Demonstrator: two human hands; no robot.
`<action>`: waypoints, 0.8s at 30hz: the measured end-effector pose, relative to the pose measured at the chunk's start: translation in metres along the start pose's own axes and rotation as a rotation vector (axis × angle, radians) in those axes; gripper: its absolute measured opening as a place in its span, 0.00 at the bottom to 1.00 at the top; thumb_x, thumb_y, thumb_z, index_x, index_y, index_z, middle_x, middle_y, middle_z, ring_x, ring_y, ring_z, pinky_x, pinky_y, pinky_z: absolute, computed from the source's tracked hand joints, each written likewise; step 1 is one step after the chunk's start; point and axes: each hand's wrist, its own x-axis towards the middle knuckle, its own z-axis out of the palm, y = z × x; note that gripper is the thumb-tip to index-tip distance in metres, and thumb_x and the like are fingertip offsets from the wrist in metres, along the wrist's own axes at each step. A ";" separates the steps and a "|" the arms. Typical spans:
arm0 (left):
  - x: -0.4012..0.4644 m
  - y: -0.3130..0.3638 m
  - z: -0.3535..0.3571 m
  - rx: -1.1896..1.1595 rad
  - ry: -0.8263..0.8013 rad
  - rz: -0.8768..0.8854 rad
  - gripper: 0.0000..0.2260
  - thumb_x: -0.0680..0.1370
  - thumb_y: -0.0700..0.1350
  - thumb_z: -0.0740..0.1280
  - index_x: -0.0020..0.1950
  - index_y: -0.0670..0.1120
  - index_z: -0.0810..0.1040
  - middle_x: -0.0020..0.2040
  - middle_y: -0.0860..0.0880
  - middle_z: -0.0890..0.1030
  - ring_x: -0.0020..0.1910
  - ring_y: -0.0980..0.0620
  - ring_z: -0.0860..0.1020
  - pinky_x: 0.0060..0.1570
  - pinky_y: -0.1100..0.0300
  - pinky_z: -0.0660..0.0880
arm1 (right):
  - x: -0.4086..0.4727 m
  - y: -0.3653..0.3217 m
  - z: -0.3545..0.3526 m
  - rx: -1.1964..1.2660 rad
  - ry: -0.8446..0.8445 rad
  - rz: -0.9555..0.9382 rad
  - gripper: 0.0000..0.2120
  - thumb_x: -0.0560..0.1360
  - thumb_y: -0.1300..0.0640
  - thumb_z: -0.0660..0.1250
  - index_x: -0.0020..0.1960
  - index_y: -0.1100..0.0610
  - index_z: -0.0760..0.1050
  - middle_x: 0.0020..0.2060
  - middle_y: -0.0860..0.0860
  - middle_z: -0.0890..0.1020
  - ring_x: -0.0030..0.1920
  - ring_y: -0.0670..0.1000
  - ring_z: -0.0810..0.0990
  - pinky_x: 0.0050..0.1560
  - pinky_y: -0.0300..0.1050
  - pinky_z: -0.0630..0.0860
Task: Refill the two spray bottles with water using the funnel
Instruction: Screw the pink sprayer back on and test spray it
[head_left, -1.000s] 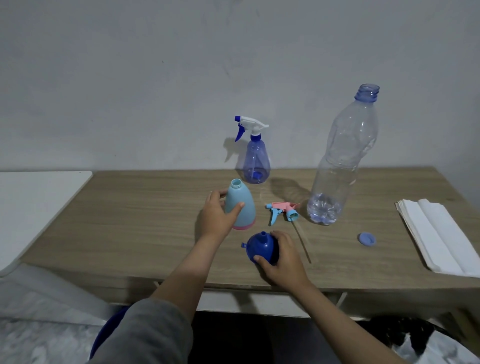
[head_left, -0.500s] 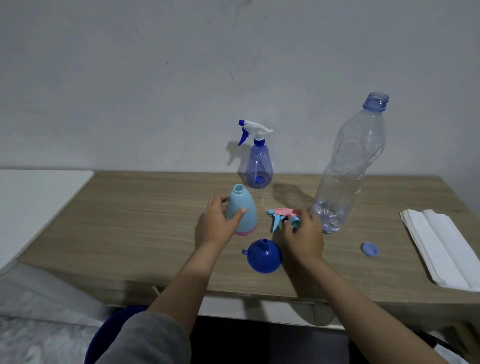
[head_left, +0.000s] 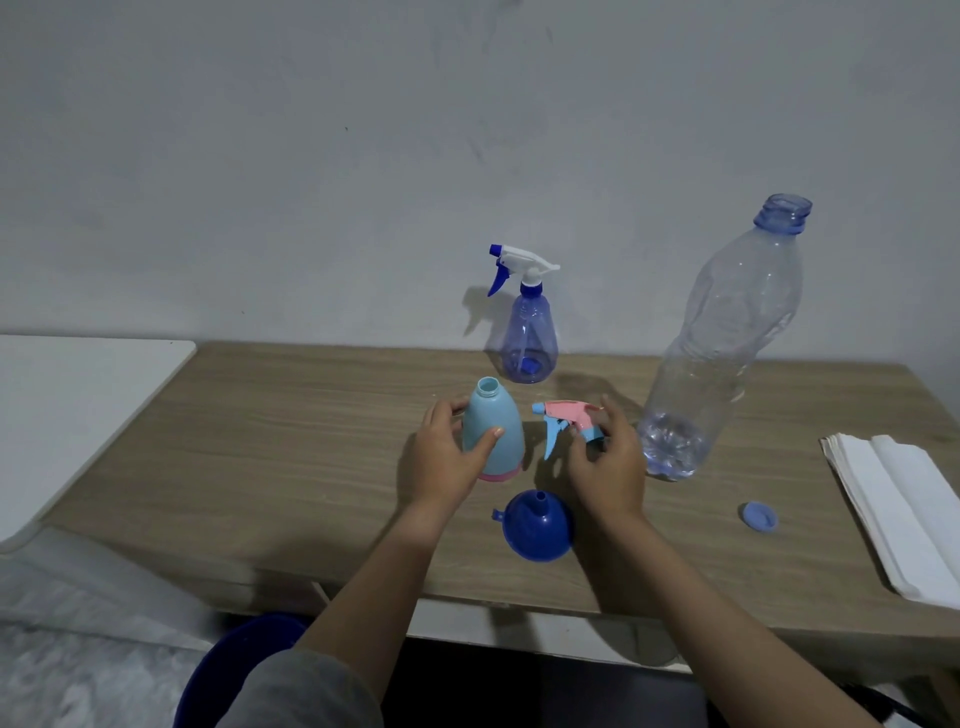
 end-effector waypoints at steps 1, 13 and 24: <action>0.000 0.001 0.000 -0.017 -0.003 -0.001 0.24 0.66 0.61 0.73 0.58 0.58 0.72 0.56 0.63 0.75 0.53 0.62 0.78 0.47 0.52 0.81 | 0.004 -0.007 -0.001 0.038 0.003 -0.010 0.26 0.74 0.58 0.66 0.71 0.51 0.66 0.58 0.52 0.78 0.55 0.50 0.78 0.54 0.46 0.78; -0.006 0.022 -0.008 -0.033 -0.021 -0.047 0.22 0.70 0.50 0.76 0.61 0.48 0.74 0.58 0.53 0.76 0.53 0.60 0.76 0.48 0.62 0.77 | 0.061 -0.149 -0.041 0.273 0.090 -0.331 0.20 0.69 0.55 0.71 0.58 0.45 0.70 0.46 0.43 0.79 0.45 0.42 0.80 0.41 0.31 0.75; -0.008 0.030 -0.013 0.021 -0.035 -0.069 0.19 0.71 0.51 0.74 0.59 0.50 0.74 0.57 0.56 0.77 0.51 0.62 0.74 0.40 0.77 0.69 | 0.064 -0.175 -0.006 0.332 -0.004 -0.342 0.23 0.68 0.60 0.74 0.55 0.48 0.66 0.44 0.43 0.79 0.42 0.42 0.80 0.39 0.32 0.76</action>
